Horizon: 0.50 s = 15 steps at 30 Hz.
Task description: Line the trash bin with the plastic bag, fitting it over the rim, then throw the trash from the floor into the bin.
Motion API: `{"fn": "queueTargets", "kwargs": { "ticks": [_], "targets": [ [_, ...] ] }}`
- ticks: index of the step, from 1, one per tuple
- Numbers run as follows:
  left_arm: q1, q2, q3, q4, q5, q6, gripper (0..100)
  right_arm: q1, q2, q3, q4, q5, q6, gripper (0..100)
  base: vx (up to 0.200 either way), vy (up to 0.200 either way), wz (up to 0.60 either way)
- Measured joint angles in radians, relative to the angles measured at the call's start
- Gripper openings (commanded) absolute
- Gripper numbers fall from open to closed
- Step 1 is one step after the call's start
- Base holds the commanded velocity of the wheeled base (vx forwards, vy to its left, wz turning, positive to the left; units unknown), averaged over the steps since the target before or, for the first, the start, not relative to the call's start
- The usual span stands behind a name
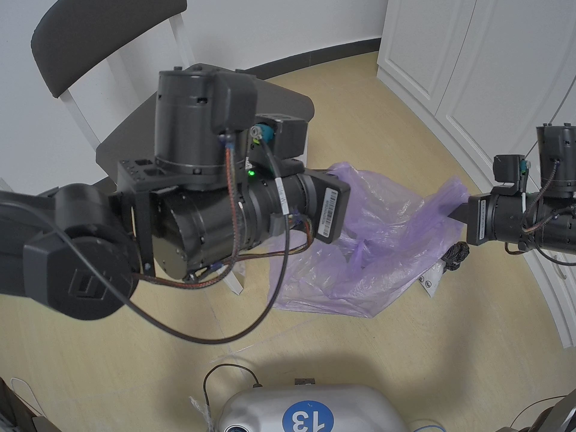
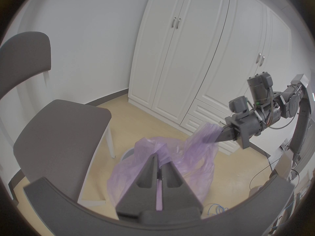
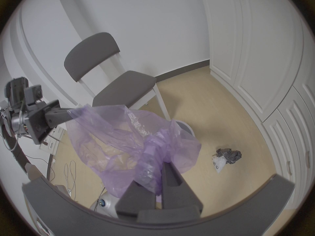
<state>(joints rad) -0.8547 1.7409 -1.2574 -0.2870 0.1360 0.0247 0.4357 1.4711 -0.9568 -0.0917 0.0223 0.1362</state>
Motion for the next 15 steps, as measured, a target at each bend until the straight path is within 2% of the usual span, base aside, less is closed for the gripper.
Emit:
{"fn": "queueTargets", "kwargs": {
  "ticks": [10, 15],
  "targets": [
    [-0.010, 0.129, -0.155, 0.010, 0.008, -0.011, 0, -0.006, 0.156, -0.144, 0.030, 0.000, -0.051, 0, 0.000, 0.000, 0.00],
    [-0.019, 0.184, -0.190, 0.010, 0.011, -0.013, 0, -0.009, 0.233, -0.194, 0.031, 0.002, -0.061, 0, 0.000, 0.000, 0.00]
  ]
}}
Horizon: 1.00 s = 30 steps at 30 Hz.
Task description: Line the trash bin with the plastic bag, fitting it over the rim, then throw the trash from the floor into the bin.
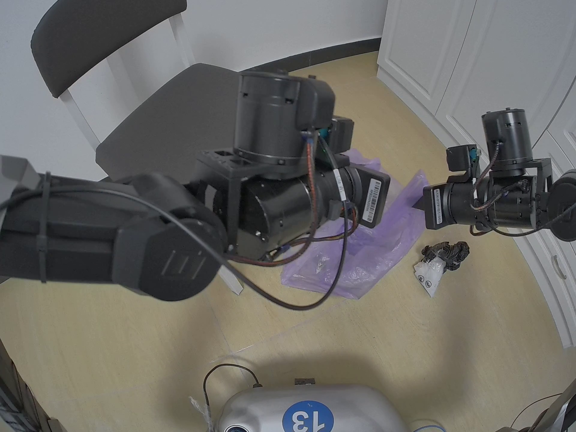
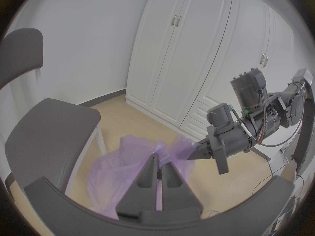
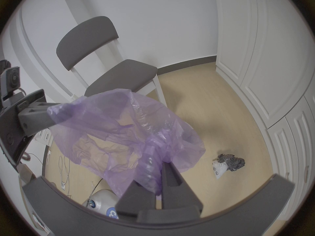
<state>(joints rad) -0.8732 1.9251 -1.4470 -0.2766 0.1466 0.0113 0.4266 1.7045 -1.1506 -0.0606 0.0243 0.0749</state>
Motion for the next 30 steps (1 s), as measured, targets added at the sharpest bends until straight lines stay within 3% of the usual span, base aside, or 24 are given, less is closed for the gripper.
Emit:
{"fn": "queueTargets", "kwargs": {
  "ticks": [16, 24, 30],
  "targets": [
    [0.046, 0.141, -0.041, -0.043, -0.029, -0.105, 0, -0.081, 0.166, -0.029, -0.054, 0.058, 0.006, 0, 0.000, 0.000, 0.00],
    [0.079, 0.224, -0.153, -0.061, -0.066, -0.120, 0, -0.138, 0.253, -0.043, -0.145, 0.109, 0.013, 0, 0.000, 0.000, 0.00],
    [0.089, 0.263, -0.211, -0.061, -0.070, -0.138, 0, -0.151, 0.333, -0.088, -0.228, 0.137, 0.124, 0, 0.000, 0.000, 0.00]
  ]
}}
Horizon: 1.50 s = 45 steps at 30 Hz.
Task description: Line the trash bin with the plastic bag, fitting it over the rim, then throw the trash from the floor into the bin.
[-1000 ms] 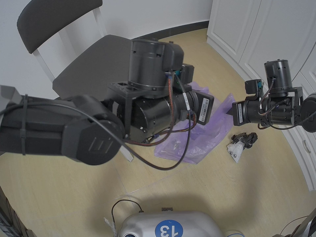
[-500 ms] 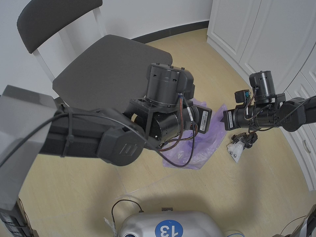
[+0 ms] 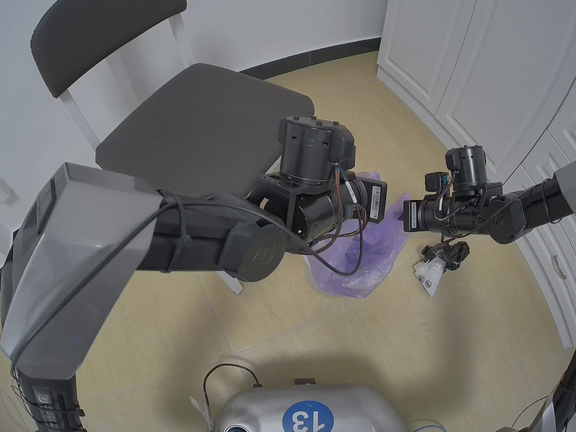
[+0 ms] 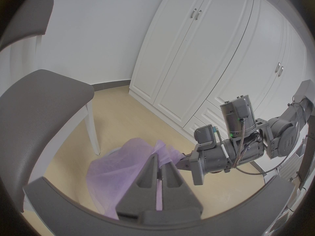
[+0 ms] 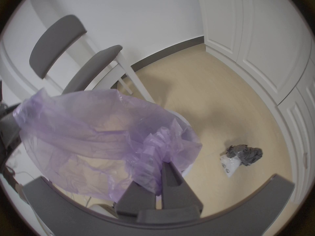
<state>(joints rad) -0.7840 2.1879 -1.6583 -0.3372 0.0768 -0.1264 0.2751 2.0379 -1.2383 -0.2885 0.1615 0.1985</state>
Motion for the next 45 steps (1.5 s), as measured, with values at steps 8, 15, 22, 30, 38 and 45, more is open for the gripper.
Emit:
{"fn": "queueTargets", "kwargs": {
  "ticks": [8, 15, 22, 30, 38, 45],
  "targets": [
    [0.009, 0.001, 0.000, 0.000, 0.006, -0.008, 0, 0.062, 0.101, -0.146, 0.013, 0.002, 0.037, 0, 0.000, 0.000, 0.00],
    [0.005, -0.037, 0.084, -0.007, 0.007, -0.008, 0, 0.125, 0.169, -0.214, 0.077, -0.005, 0.042, 0, 0.000, 0.000, 0.00],
    [0.007, -0.044, 0.114, -0.053, 0.003, -0.010, 0, 0.131, 0.221, -0.226, 0.075, -0.009, 0.044, 0, 0.000, 0.000, 0.00],
    [0.022, 0.010, 0.053, -0.062, -0.003, -0.013, 0, 0.059, 0.240, -0.229, 0.066, -0.006, 0.045, 0, 0.000, 0.000, 0.00],
    [0.051, 0.082, -0.062, -0.044, -0.005, -0.015, 0, -0.017, 0.190, -0.174, 0.065, 0.002, 0.045, 0, 0.000, 0.000, 0.00],
    [0.074, 0.166, -0.203, 0.019, -0.005, -0.015, 0, -0.054, 0.124, -0.088, 0.059, 0.002, 0.044, 0, 0.000, 0.000, 0.00]
  ]
}}
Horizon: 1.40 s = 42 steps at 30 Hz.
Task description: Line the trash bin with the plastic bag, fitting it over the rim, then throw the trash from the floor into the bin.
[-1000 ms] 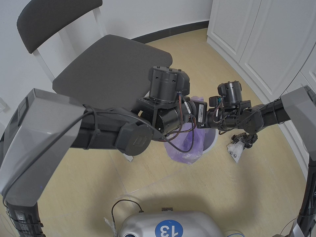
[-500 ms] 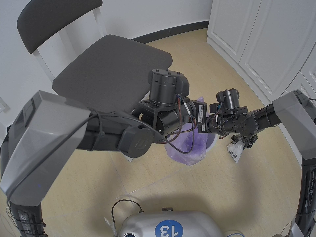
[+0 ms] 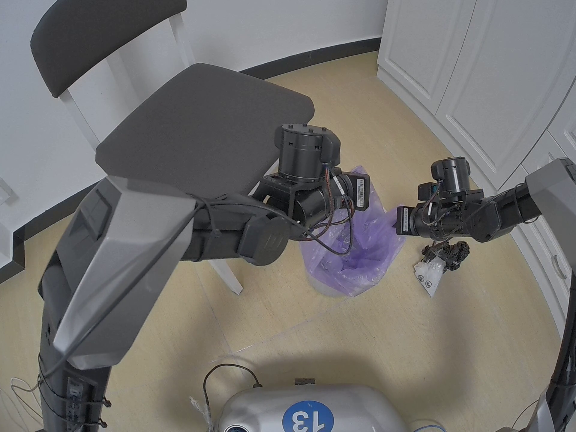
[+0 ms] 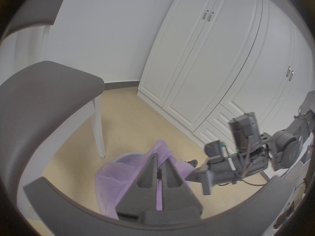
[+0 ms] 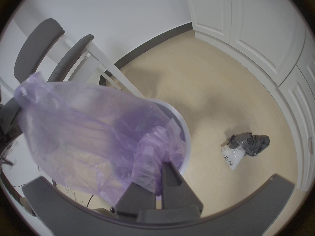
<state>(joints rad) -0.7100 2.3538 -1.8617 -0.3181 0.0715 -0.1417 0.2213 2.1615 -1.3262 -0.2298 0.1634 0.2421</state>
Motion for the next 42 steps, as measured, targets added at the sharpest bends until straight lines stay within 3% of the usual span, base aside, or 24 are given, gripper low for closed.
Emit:
{"fn": "queueTargets", "kwargs": {
  "ticks": [7, 17, 27, 42],
  "targets": [
    [0.030, 0.064, -0.072, 0.035, 0.000, -0.001, 0, -0.029, -0.049, 0.106, -0.063, -0.009, -0.006, 0, 0.000, 0.000, 0.00],
    [0.073, 0.077, -0.040, 0.097, 0.034, -0.051, 0, -0.106, -0.064, 0.247, -0.191, -0.012, -0.016, 0, 0.000, 0.000, 0.00],
    [0.110, -0.029, 0.163, 0.111, 0.066, -0.068, 0, -0.147, -0.064, 0.278, -0.190, -0.013, -0.016, 0, 0.000, 0.000, 0.00],
    [0.113, -0.239, 0.486, 0.109, 0.068, -0.071, 0, -0.141, -0.100, 0.342, -0.157, -0.021, -0.020, 0, 0.000, 0.000, 0.00]
  ]
}}
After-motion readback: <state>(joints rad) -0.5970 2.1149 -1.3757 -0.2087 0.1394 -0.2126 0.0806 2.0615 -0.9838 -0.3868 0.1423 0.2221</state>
